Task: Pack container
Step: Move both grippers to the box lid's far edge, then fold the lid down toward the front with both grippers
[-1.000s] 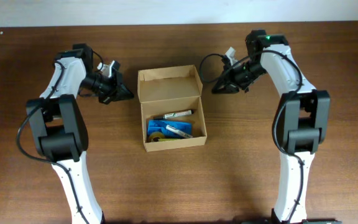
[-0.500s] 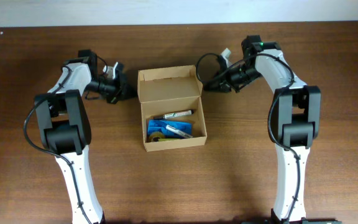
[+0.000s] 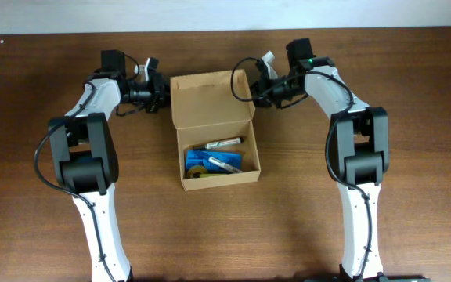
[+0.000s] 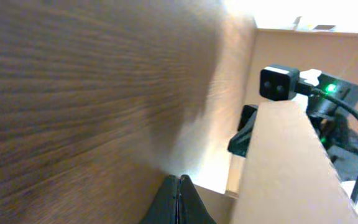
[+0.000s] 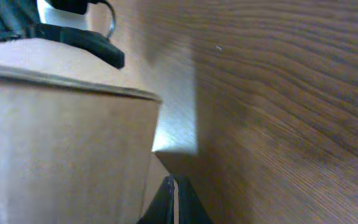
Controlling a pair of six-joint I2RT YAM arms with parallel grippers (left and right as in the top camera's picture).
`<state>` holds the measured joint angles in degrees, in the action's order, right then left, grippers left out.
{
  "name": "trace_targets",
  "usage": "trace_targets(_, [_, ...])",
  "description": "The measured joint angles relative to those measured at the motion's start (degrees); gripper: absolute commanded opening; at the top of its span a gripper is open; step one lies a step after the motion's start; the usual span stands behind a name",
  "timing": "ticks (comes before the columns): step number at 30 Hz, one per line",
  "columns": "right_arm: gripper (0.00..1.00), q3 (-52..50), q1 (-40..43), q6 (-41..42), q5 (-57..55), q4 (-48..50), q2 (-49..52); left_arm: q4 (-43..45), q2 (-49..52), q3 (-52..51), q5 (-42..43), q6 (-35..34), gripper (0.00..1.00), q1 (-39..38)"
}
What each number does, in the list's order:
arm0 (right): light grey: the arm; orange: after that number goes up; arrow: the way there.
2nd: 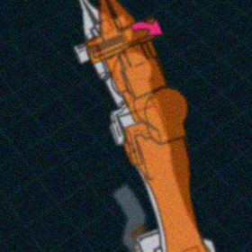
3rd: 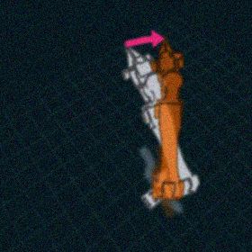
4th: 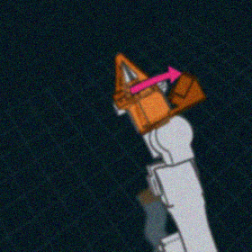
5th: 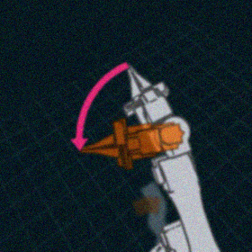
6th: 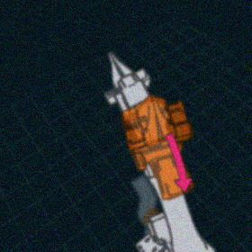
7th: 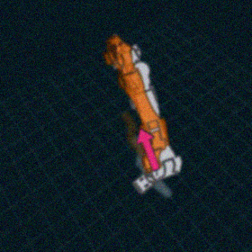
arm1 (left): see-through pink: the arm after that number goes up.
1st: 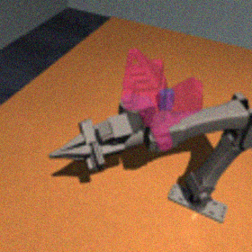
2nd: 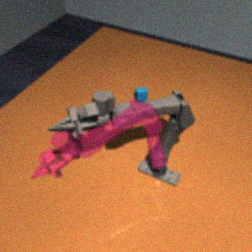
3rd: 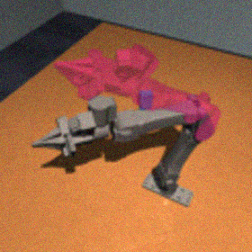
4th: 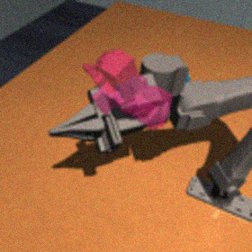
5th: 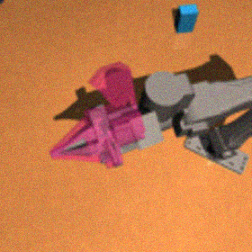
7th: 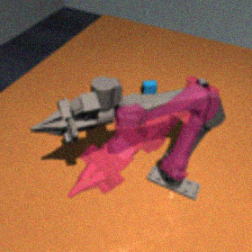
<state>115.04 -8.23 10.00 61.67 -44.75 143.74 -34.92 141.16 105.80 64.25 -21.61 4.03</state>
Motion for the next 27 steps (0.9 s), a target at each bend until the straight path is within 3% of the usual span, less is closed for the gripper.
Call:
trace_targets(7, [0.04, 0.0, 1.6, 0.3, 4.2, 0.2, 0.0, 0.0, 0.1, 4.2, 3.1, -0.8, 0.02, 0.0])
trace_targets(14, [0.04, 1.1, 3.3, -3.3, 3.7, -6.3, -0.8, -1.6, -0.4, 10.9, 4.8, -0.6, 0.02, -0.1])
trace_targets(27, [0.04, 4.1, 2.0, -9.8, -1.8, -17.1, -11.6, -18.5, -5.6, 11.1, 1.1, 9.5, 0.02, -2.4])
